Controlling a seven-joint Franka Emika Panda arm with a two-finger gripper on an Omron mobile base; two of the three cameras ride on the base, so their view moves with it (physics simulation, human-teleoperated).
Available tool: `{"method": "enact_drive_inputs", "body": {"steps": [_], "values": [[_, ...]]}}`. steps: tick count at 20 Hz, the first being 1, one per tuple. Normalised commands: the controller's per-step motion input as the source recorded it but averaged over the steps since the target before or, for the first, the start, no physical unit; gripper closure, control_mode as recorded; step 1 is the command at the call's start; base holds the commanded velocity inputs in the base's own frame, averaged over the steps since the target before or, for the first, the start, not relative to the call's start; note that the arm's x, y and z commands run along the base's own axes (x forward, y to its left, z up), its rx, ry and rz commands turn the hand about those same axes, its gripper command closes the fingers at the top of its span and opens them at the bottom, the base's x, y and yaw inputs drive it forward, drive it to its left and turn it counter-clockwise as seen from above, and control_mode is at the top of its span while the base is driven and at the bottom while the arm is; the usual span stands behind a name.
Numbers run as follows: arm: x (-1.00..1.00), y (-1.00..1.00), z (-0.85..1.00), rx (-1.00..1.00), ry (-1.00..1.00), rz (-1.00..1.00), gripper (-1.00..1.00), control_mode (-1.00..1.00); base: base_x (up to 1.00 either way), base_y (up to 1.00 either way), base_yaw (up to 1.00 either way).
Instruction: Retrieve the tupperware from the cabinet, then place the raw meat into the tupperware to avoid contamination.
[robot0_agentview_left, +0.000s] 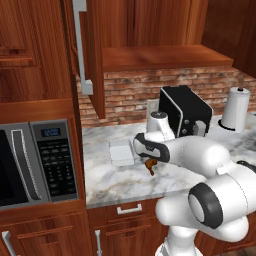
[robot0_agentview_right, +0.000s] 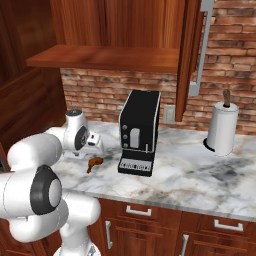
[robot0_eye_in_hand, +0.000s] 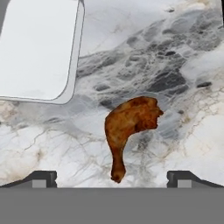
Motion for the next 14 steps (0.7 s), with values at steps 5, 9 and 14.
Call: {"method": "enact_drive_inputs", "body": {"steps": [5, 9, 14], "values": [[-0.03, -0.09, -0.20, 0.00, 0.06, -0.01, -1.00, -1.00, 0.00, 0.00, 0.00], [0.00, -0.05, -0.19, 0.00, 0.04, 0.00, -1.00, -1.00, 0.00, 0.00, 0.00], [0.00, 0.00, -0.16, 0.00, 0.02, 0.00, -1.00, -1.00, 0.00, 0.00, 0.00]]}}
